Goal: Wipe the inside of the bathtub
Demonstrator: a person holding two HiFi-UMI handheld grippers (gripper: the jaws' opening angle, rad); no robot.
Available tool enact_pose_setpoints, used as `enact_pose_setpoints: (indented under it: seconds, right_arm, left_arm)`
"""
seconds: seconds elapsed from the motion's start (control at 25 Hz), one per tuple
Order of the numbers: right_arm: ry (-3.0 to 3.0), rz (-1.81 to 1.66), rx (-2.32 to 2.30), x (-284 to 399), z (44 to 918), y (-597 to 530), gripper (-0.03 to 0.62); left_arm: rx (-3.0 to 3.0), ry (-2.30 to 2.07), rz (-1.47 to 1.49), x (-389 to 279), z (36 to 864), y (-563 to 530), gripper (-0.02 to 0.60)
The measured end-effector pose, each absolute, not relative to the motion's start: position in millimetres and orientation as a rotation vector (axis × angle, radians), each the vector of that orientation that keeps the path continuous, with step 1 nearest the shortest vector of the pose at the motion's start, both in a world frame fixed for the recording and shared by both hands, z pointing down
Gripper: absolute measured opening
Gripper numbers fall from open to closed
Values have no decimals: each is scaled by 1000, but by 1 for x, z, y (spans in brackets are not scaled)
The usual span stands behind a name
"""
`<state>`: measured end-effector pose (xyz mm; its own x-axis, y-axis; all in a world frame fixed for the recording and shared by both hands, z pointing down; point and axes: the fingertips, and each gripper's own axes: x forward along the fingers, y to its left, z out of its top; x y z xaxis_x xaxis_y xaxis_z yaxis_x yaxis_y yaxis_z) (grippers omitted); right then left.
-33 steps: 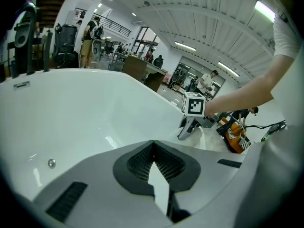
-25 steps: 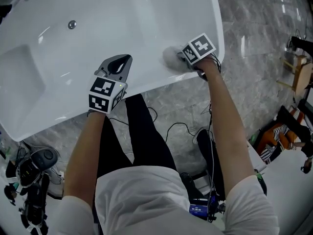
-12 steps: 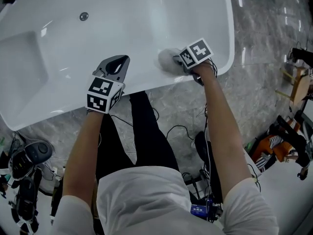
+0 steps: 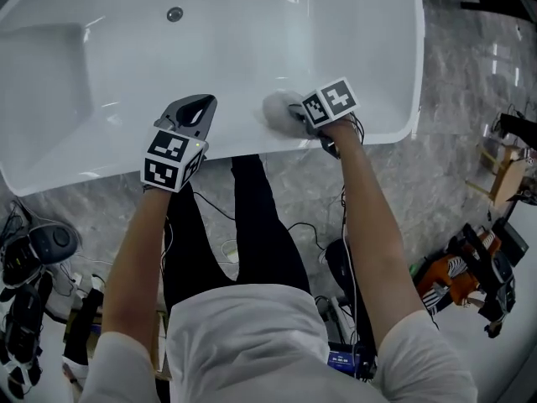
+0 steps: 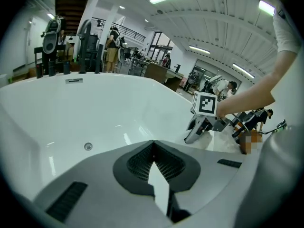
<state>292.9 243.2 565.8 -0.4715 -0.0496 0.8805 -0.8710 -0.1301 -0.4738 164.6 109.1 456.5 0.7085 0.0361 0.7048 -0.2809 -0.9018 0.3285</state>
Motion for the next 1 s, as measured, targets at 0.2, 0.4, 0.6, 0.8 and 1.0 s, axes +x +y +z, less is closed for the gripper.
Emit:
enact_pose_setpoints:
  seconds: [0.2, 0.4, 0.6, 0.8, 1.0]
  right_arm:
    - [-1529, 1679, 1034, 255, 560, 222, 92]
    - [-1557, 1687, 1008, 211, 558, 194, 91]
    - [-1595, 1672, 957, 178, 556, 169, 92]
    - [-1609, 1643, 901, 135, 560, 143, 91]
    - [-1618, 1622, 862, 97, 564, 118, 92]
  left_arm:
    - [2491, -257, 1056, 123, 453, 86, 8]
    - [2469, -312, 1064, 79, 455, 62, 8]
    - [2442, -389, 1050, 49, 455, 42, 8]
    - [2397, -472, 1018, 6, 462, 20, 8]
    - [2368, -527, 987, -30, 466, 3, 8]
